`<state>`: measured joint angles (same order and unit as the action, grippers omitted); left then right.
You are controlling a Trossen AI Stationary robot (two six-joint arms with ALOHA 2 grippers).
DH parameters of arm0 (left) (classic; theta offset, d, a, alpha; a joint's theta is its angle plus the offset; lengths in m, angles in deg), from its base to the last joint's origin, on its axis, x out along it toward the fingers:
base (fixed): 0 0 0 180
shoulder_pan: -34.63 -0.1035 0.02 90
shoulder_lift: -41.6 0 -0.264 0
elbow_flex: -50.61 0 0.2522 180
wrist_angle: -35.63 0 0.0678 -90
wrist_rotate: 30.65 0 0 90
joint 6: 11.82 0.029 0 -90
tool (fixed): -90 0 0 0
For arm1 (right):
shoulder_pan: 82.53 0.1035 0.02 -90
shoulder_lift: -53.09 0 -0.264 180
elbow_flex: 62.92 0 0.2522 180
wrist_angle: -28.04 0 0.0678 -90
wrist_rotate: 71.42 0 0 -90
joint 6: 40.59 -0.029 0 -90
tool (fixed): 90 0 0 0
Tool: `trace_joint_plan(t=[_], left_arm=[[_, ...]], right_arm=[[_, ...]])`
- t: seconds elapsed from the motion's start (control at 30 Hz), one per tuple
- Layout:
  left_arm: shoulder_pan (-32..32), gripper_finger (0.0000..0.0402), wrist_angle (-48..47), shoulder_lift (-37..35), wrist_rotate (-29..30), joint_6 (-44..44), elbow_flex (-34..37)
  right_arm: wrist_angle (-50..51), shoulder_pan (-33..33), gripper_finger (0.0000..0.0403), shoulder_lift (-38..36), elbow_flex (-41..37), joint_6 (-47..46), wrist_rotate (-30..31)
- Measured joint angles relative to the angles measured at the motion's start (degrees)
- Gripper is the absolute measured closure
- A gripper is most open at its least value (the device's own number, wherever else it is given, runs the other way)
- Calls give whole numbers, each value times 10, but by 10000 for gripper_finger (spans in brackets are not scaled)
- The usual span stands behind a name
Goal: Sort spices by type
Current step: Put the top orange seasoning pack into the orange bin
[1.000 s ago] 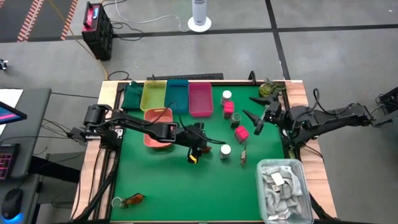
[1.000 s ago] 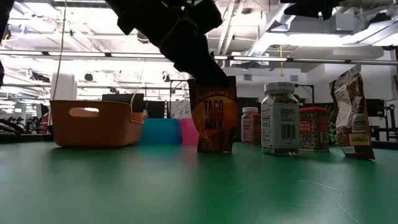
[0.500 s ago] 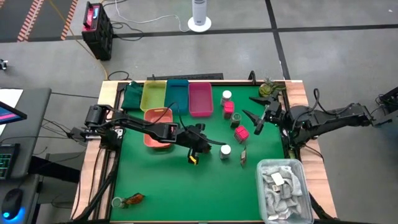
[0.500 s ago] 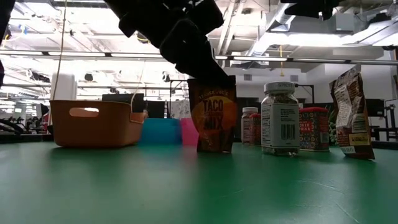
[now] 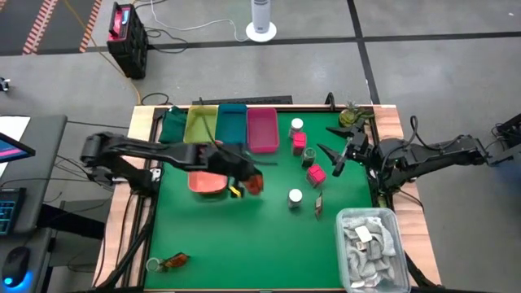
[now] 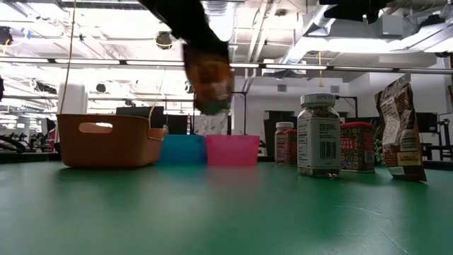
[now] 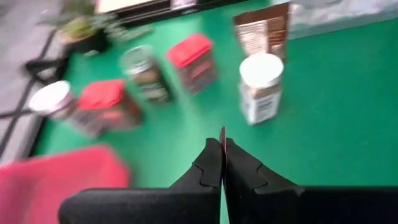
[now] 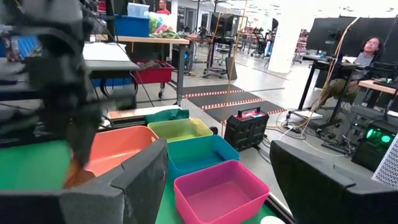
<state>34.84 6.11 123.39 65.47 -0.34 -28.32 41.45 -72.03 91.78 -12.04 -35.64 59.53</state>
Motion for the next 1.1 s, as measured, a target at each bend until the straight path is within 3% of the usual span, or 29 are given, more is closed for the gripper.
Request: trace_joint_plan(t=[0.23, 0.33, 0.77, 1.1], left_arm=[[-67, 401, -161, -99, 20, -13, 0], [-94, 401, -183, -124, 22, 2, 21], [-185, 401, -140, -181, 21, 50, 179], [-227, 401, -103, -184, 18, 75, 249]], right_arm=[[-1, 0, 97, 0, 0, -4, 0], [-1, 0, 97, 0, 0, -5, -1], [-1, 0, 97, 0, 0, -6, -3], [-1, 0, 97, 0, 0, -10, -5]])
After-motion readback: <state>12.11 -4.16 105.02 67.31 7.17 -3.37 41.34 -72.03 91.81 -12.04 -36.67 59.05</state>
